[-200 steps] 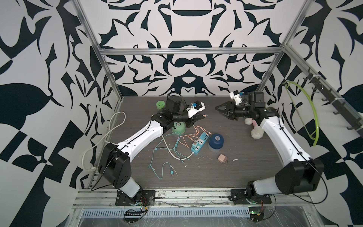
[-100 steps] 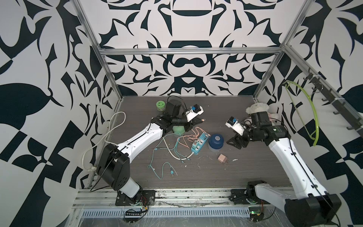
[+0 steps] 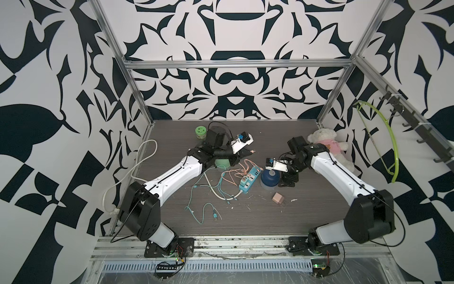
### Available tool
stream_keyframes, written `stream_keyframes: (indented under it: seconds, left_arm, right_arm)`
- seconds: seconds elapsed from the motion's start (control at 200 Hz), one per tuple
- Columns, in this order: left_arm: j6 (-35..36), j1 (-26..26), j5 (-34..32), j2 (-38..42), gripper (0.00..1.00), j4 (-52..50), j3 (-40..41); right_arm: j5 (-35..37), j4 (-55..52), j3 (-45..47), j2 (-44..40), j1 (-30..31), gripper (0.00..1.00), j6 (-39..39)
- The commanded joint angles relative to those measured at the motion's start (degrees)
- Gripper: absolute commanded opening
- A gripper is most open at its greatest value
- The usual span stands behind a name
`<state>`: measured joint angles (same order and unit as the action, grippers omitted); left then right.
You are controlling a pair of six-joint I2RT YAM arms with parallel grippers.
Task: Charge the cordless meat grinders
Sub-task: Adjust the cordless meat grinder at the center of the board.
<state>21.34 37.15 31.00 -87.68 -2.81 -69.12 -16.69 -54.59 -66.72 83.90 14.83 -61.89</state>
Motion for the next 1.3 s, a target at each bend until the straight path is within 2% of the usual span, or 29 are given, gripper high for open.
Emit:
stream_keyframes:
  seconds: [0.0, 0.19, 0.42, 0.66, 0.72, 0.93, 1.13, 1.295]
  left_arm:
    - [-0.9, 0.1, -1.0, 2.1, 0.06, -0.5, 1.2]
    - [-1.1, 0.1, -1.7, 2.2, 0.06, -0.5, 1.5]
    - [-1.1, 0.1, -2.1, 2.4, 0.06, -0.6, 1.8]
    - [-0.9, 0.1, -2.4, 2.9, 0.06, -1.0, 2.1]
    - [-0.8, 0.0, -2.6, 3.1, 0.06, -1.0, 2.3]
    - [-0.8, 0.1, -4.3, 3.9, 0.06, -1.3, 3.3]
    - [-0.3, 0.0, -4.8, 3.7, 0.07, -2.6, 3.3]
    - [1.0, 0.1, -4.4, 2.3, 0.07, -4.7, 1.9]
  right_arm:
    - [-2.5, 0.4, -3.2, 1.5, 0.9, 0.86, -1.8]
    - [-3.1, 0.7, -5.0, 5.9, 2.3, 0.89, -1.8]
    - [-2.9, 2.0, -5.7, 9.7, 3.4, 0.88, -1.0]
    - [-5.9, 4.7, -4.9, 11.1, 3.9, 0.89, 3.0]
    - [-6.6, 6.5, -4.0, 10.7, 3.9, 0.85, 5.3]
    - [-6.0, 9.3, 0.5, 7.6, 3.9, 0.61, 13.9]
    - [-1.3, 15.0, 8.0, -0.5, 3.9, 0.59, 25.3]
    - [3.8, 14.9, 10.4, -5.3, 3.1, 0.6, 31.8]
